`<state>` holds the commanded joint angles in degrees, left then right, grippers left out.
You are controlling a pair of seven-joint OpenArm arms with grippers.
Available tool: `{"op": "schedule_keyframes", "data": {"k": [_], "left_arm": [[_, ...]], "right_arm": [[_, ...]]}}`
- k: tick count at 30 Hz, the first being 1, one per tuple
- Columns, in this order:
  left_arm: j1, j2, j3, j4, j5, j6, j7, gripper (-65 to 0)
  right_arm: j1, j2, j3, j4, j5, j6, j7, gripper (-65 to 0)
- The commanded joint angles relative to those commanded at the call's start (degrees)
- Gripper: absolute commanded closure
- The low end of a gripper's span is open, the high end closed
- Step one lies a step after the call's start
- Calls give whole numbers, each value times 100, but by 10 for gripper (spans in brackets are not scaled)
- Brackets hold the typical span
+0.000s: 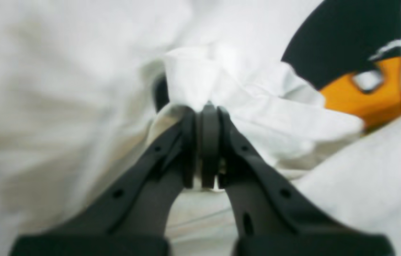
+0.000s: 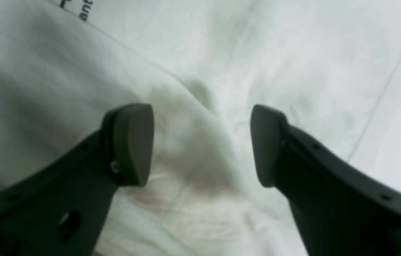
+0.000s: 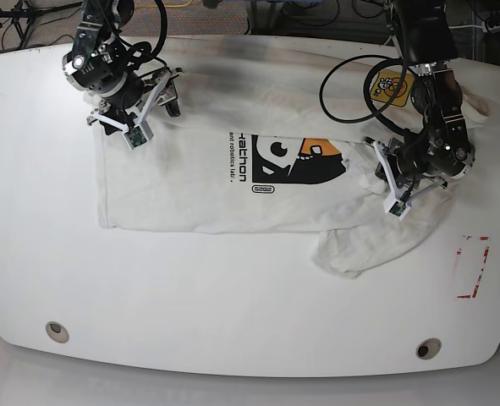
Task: Fold the T-shirt properly
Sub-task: 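Pinch the shirt fabric with the left gripper and drag it outward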
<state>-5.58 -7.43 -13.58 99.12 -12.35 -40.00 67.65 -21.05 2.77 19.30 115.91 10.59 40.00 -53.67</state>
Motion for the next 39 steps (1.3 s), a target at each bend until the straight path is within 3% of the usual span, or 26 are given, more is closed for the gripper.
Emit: {"op": "schedule_keyframes", "data": {"k": [20, 34, 39], "left_arm": [[-387, 79, 141, 334, -97, 0, 79, 0], [-738, 79, 149, -62, -281, 0, 79, -1], [-800, 70, 141, -316, -281, 0, 79, -103]], "right_arm": [[53, 0, 0, 0, 0, 0, 0, -409], [62, 0, 0, 0, 9, 0, -9, -409], [53, 0, 0, 0, 9, 0, -9, -409]]}}
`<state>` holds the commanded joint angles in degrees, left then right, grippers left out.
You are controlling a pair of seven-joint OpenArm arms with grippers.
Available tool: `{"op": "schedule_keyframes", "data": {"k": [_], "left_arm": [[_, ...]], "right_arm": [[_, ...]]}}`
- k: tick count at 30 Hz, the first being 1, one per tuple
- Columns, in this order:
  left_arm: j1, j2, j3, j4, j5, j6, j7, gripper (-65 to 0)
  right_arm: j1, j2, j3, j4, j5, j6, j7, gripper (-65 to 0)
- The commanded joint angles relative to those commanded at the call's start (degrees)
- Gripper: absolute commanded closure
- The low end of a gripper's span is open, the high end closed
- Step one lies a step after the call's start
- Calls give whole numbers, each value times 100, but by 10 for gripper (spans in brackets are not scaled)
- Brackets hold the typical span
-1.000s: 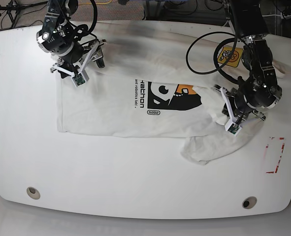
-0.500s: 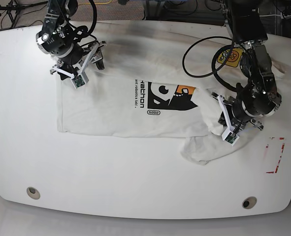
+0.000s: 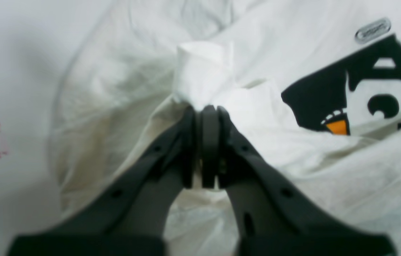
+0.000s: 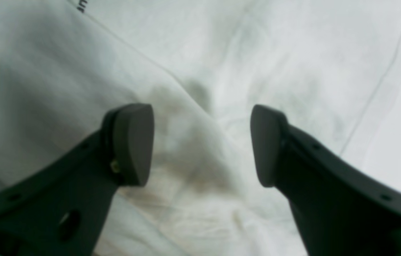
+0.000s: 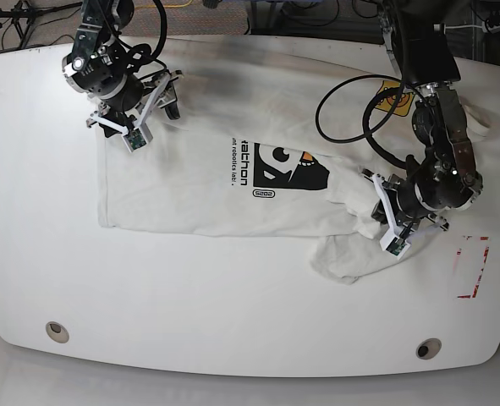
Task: Fold the T-shirt properly
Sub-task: 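Pinch the shirt fabric with the left gripper and drag it outward, then carry the left gripper back to the shirt's collar edge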
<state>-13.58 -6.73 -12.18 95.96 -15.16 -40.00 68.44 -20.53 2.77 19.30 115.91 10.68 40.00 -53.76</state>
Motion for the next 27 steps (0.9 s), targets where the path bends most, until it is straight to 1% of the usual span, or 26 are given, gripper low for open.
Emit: {"op": "schedule_keyframes", "data": {"k": [2, 6, 7, 8, 9, 11, 15, 18, 20, 21, 22, 24, 25, 27], "left_arm": [[-9, -9, 0, -26, 0, 0, 0, -181], [-26, -9, -9, 0, 0, 0, 0, -314], [-35, -9, -18, 0, 0, 48, -9, -340], [-62, -9, -44, 9, -9, 180, -9, -367], [-114, -9, -114, 9, -26, 321, -9, -379], [-193, -9, -299, 18, -44, 444, 0, -381], [-211, -9, -589, 132, -44, 453, 18, -381], [44, -44, -738, 387, -44, 453, 44, -382], [273, -193, -765, 598, -53, 444, 149, -382], [422, -264, -774, 712, -53, 400, 211, -382], [580, -325, -774, 853, -53, 303, 273, -382], [835, -360, -774, 1081, -53, 75, 360, -381], [1011, -378, -782, 1231, -53, 0, 413, -379], [1336, -387, -888, 1459, -26, 0, 501, -379]], "right_arm": [[0, 0, 0, 0, 9, 0, 0, -409], [0, 0, 0, 0, 9, 0, 0, -409], [0, 0, 0, 0, 9, 0, 0, -409], [0, 0, 0, 0, 18, 0, 0, -409], [0, 0, 0, 0, 18, 0, 0, -409], [0, 0, 0, 0, 26, 0, 0, -409], [0, 0, 0, 26, 26, 0, 0, -409], [0, 0, 35, 44, 26, 0, 0, -409], [-9, 0, 132, 44, 35, 0, 0, -407], [-9, 0, 193, 53, 35, 0, 0, -407], [-9, -9, 273, 53, 35, 0, 0, -407], [0, -9, 378, 53, 35, 0, 9, -407], [9, -9, 431, 53, 35, 0, 9, -407], [0, -9, 475, 53, 35, 0, 9, -407]]}}
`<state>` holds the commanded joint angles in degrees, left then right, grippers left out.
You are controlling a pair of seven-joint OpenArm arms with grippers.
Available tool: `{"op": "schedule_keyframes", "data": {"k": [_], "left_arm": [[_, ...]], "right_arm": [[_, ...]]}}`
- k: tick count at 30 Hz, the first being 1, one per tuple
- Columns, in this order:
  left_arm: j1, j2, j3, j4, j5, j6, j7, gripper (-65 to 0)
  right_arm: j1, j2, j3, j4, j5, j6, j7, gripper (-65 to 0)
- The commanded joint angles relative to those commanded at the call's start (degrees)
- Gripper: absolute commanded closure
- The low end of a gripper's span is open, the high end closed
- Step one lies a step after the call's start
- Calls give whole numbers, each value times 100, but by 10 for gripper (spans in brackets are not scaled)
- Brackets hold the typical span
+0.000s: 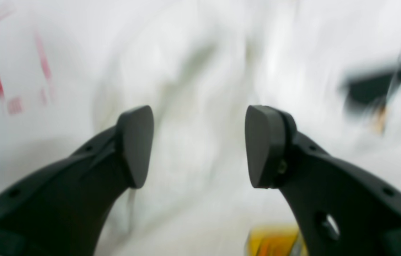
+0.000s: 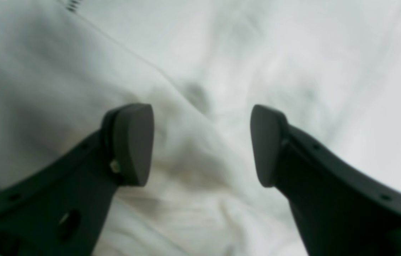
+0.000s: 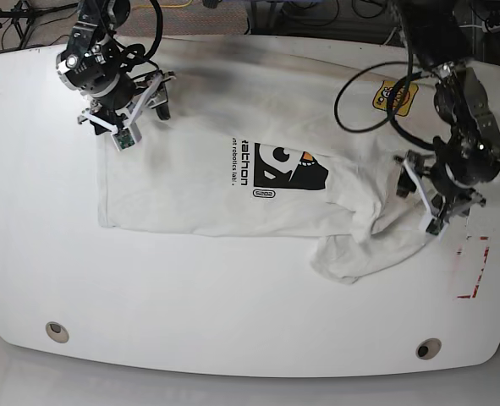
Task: Fold the T-shirt properly
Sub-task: 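Carry the left gripper back to the shirt's collar edge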
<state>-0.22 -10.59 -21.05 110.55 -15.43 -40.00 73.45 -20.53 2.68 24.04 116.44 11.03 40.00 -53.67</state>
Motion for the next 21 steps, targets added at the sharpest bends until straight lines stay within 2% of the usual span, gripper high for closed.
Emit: {"op": "schedule_keyframes", "data": {"k": [6, 8, 13, 21], "left_arm": [[730, -35, -818, 229, 18, 0, 123, -379], [888, -193, -1073, 220, 9, 0, 97, -379], [1187, -387, -1257, -18, -9, 0, 79, -379], [1688, -695, -1310, -598, 18, 0, -510, -379]], "right_arm": [[-26, 9, 18, 0, 9, 0, 0, -407], [-44, 18, 18, 0, 9, 0, -9, -407], [-229, 18, 18, -9, 9, 0, -18, -407], [-712, 18, 18, -35, -18, 0, -26, -407]]}}
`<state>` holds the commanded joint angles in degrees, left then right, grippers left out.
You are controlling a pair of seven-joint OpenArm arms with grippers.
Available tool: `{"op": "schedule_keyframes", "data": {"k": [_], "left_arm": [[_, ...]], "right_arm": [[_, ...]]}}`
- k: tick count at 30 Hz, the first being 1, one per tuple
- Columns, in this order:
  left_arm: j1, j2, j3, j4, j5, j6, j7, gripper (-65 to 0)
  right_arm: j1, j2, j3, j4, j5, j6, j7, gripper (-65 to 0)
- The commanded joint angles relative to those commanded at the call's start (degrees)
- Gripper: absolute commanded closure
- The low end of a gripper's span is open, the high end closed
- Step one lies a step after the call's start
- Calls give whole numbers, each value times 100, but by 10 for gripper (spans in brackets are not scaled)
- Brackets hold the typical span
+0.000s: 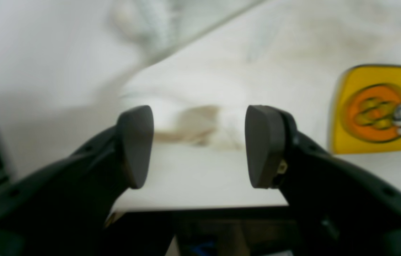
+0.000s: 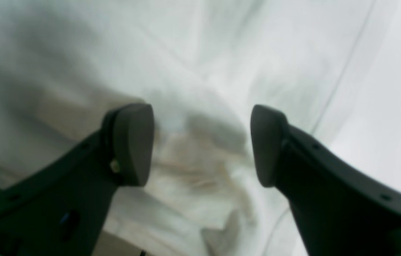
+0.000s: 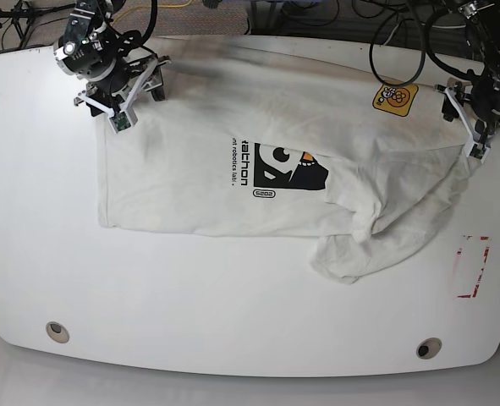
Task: Fold the T-shirt properly
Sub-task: 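Carry the left gripper back to the shirt's collar edge, then grasp the collar edge with the left gripper and pull it taut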
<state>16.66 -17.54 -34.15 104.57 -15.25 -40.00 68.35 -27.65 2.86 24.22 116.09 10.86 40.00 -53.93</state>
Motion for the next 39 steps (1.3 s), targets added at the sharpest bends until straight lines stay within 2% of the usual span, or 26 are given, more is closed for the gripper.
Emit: {"op": "schedule_keyframes", "data": {"k": [11, 26, 33, 38, 39], "left_arm": [[316, -105, -9, -1073, 9, 0, -624, -379], [774, -123, -18, -1178, 0, 0, -695, -379], [1134, -123, -53, -527, -220, 0, -668, -378], [1284, -62, -510, 299, -316, 0, -352, -378], [1275, 44, -633, 369, -325, 0, -246, -378]], "right_arm": [[-396, 44, 0, -18, -35, 0, 44, -407], [-352, 422, 0, -308, -44, 0, 44, -407], [-299, 536, 0, -290, -44, 0, 44, -407], [-299, 536, 0, -290, -35, 0, 44, -407], [-299, 536, 0, -290, -18, 0, 44, -407]]}}
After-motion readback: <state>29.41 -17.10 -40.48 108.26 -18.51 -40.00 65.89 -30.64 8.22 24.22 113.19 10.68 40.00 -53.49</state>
